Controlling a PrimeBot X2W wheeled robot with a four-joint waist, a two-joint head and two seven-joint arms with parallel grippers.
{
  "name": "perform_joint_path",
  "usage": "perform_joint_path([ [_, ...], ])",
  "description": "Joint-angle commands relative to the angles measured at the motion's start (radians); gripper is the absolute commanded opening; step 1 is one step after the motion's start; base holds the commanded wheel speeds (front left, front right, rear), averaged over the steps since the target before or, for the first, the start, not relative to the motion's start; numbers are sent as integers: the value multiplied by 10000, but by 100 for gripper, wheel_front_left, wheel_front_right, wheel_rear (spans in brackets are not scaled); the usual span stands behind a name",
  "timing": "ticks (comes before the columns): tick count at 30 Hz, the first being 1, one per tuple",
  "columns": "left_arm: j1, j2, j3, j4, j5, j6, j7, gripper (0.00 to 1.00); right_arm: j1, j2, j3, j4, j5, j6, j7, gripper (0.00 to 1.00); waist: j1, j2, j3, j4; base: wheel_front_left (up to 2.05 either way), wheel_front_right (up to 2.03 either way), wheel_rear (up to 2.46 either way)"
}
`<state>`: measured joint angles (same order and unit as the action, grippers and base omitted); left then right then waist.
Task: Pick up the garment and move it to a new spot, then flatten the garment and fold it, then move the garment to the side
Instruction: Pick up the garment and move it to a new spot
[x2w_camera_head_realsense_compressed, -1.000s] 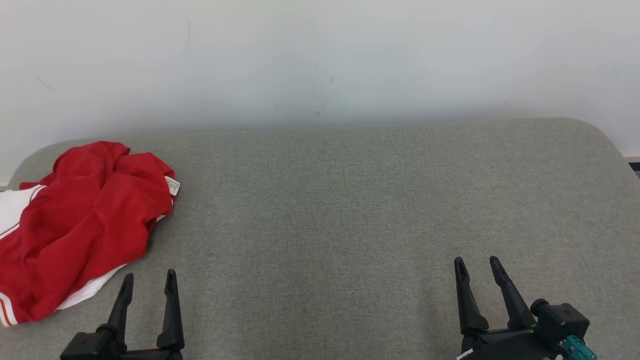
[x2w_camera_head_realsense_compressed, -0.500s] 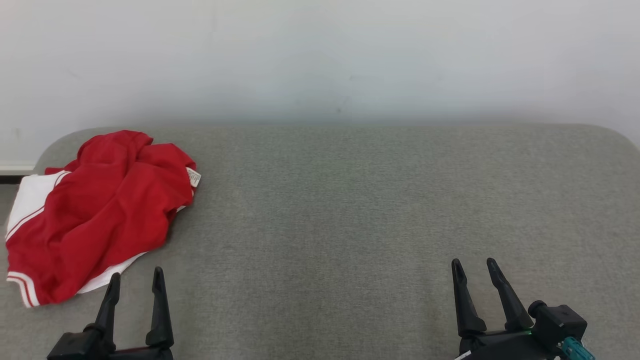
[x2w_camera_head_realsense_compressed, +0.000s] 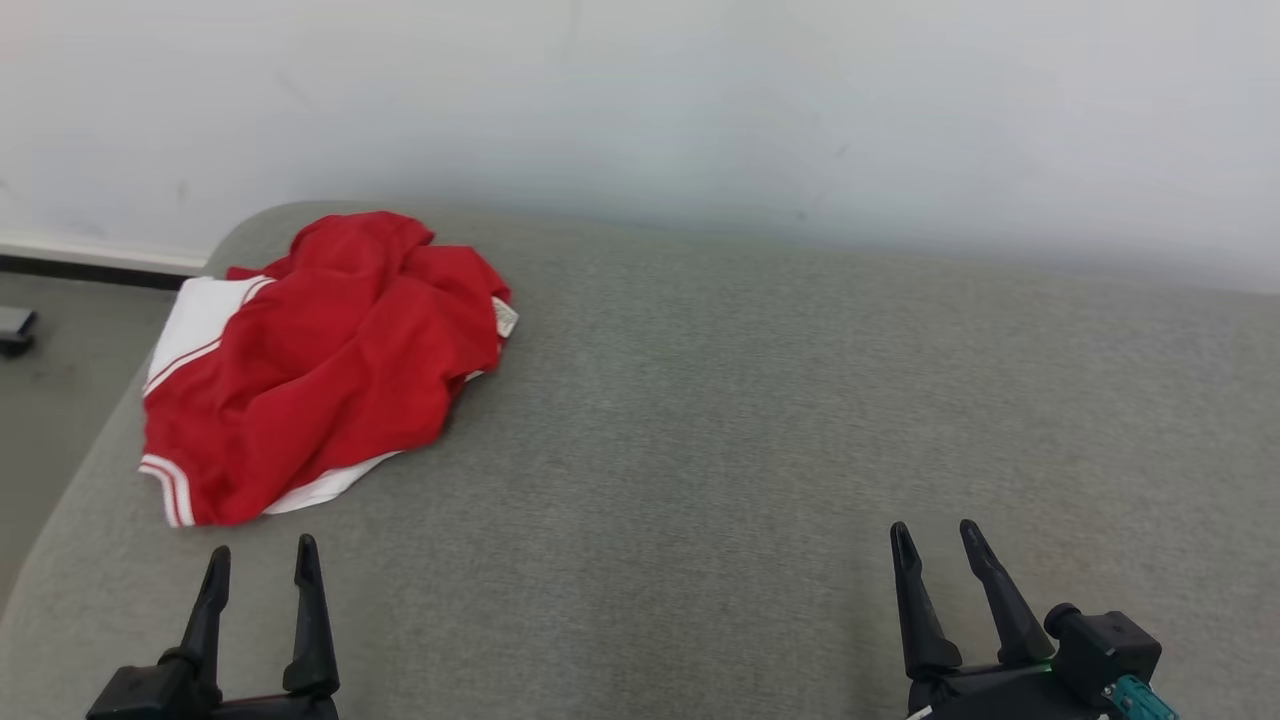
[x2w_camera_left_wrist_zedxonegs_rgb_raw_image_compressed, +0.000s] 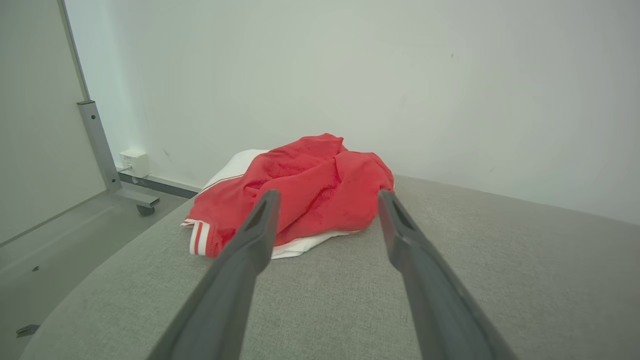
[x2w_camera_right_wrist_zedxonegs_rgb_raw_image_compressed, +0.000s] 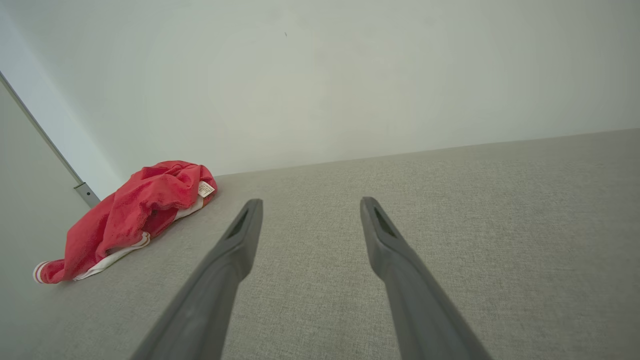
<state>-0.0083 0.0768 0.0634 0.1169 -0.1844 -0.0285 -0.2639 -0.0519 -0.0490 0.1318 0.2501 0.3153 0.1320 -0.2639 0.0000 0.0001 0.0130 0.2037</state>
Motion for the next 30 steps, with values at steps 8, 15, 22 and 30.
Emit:
perform_joint_path([
  [8, 176, 22, 124, 10, 13, 183, -11, 100, -30, -24, 93, 65, 21, -24, -11, 100, 0, -1, 87, 1457, 0, 0, 0],
  [15, 287, 80, 294, -5, 6, 277, -11, 100, -13, -23, 131, 104, 31, -24, -11, 100, 0, -1, 40, 2077, 0, 0, 0],
  [22, 363, 143, 433, -89, -34, 359, -11, 100, -19, -23, 193, 137, 68, -24, -9, 100, 0, -1, -9, 2433, 0, 0, 0],
  [30, 367, 196, 506, -87, -126, 373, -11, 100, -47, -25, 262, 163, 96, -24, -9, 100, 0, -1, 21, 2296, 0, 0, 0],
])
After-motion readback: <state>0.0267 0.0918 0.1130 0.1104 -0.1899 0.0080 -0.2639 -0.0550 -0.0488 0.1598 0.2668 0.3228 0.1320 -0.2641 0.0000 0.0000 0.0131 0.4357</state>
